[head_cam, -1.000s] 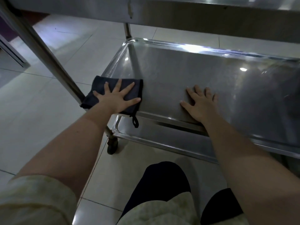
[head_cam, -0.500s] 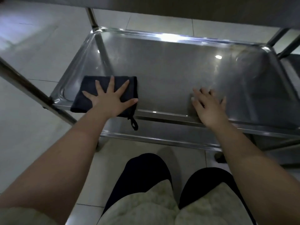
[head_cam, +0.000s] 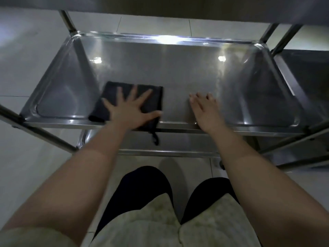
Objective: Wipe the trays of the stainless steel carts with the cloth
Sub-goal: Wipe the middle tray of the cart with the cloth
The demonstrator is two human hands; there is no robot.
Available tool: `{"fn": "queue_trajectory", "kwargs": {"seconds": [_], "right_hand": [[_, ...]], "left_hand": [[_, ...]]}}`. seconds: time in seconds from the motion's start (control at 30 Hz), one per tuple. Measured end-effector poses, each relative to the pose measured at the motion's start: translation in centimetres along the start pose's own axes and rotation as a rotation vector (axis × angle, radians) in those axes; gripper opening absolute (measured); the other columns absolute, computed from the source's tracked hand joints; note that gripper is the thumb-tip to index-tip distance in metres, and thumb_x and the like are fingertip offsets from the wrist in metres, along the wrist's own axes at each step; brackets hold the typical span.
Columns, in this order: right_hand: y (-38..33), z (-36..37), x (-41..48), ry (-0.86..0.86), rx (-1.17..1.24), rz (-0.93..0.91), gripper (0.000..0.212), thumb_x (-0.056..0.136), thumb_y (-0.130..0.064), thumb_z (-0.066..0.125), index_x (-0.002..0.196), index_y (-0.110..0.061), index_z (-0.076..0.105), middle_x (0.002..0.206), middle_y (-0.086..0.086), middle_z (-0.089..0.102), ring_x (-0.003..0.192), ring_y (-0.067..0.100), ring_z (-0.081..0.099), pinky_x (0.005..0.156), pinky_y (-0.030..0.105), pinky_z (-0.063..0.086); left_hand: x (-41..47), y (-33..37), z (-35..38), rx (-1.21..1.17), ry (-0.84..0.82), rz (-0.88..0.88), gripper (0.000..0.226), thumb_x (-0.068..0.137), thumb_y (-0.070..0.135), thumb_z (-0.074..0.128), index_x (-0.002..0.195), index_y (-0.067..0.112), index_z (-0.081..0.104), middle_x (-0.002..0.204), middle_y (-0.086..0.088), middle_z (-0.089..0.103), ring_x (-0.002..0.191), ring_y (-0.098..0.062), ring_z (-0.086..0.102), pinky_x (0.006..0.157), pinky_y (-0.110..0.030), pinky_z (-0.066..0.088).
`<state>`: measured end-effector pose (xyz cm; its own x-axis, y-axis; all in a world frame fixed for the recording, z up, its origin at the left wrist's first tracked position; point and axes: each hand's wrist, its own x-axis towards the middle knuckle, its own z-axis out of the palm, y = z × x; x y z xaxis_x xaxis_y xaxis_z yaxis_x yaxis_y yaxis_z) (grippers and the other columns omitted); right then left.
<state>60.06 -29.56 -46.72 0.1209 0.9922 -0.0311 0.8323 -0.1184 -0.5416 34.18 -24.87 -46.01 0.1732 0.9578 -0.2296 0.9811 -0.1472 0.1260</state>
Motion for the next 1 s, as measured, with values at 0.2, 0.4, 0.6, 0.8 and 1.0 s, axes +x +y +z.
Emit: {"fn": "queue_trajectory", "kwargs": {"seconds": [0.2, 0.4, 0.6, 0.8, 1.0], "right_hand": [[-0.8, 0.8, 0.3, -0.013, -0.084, 0.001, 0.062, 0.096, -0.064, 0.014, 0.144, -0.038, 0.044, 0.159, 0.003, 0.029, 0.148, 0.034, 0.008, 0.118, 0.052, 0.001], [-0.9, 0.1, 0.3, 0.069, 0.347, 0.123, 0.074, 0.087, -0.067, 0.014, 0.144, -0.031, 0.046, 0.155, -0.004, 0.036, 0.150, 0.020, 0.009, 0.120, 0.040, -0.007], [-0.5, -1.9, 0.0, 0.104, 0.888, 0.283, 0.054, 0.093, -0.057, 0.044, 0.132, -0.023, 0.059, 0.137, -0.002, 0.056, 0.129, 0.016, 0.047, 0.116, 0.043, 0.031], [-0.5, -3.3, -0.2, 0.201, 0.869, 0.248, 0.038, 0.099, -0.027, 0.053, 0.136, -0.017, 0.054, 0.132, 0.000, 0.056, 0.122, 0.017, 0.053, 0.111, 0.036, 0.038], [-6.5, 0.8, 0.5, -0.016, -0.297, -0.041, 0.058, 0.100, -0.051, 0.033, 0.153, -0.031, 0.025, 0.163, 0.005, 0.016, 0.149, 0.037, 0.001, 0.118, 0.057, 0.001]], "left_hand": [[-1.1, -11.7, -2.8, -0.032, -0.055, -0.290, 0.111, 0.035, 0.109, 0.008, 0.137, 0.069, -0.013, 0.161, 0.018, -0.018, 0.147, -0.038, -0.014, 0.104, -0.078, -0.006], [-0.7, -0.3, -0.1, -0.003, -0.014, -0.094, 0.101, 0.050, 0.106, 0.007, 0.140, 0.065, -0.014, 0.162, 0.010, -0.020, 0.143, -0.047, -0.019, 0.096, -0.081, -0.011], [-0.7, 15.5, 2.0, 0.006, -0.035, 0.122, 0.088, 0.070, 0.094, 0.018, 0.147, 0.058, -0.007, 0.163, 0.002, -0.019, 0.141, -0.051, -0.024, 0.089, -0.082, -0.018], [-0.2, 12.1, 0.7, -0.247, 0.016, 0.210, 0.061, 0.093, 0.070, 0.029, 0.149, 0.050, 0.022, 0.165, 0.004, -0.002, 0.147, -0.038, -0.015, 0.107, -0.069, -0.014], [2.3, 0.5, -0.2, -0.015, 0.169, 0.021, 0.053, 0.103, 0.050, 0.021, 0.154, 0.041, 0.013, 0.165, 0.004, 0.005, 0.149, -0.036, -0.006, 0.112, -0.065, -0.006]]}}
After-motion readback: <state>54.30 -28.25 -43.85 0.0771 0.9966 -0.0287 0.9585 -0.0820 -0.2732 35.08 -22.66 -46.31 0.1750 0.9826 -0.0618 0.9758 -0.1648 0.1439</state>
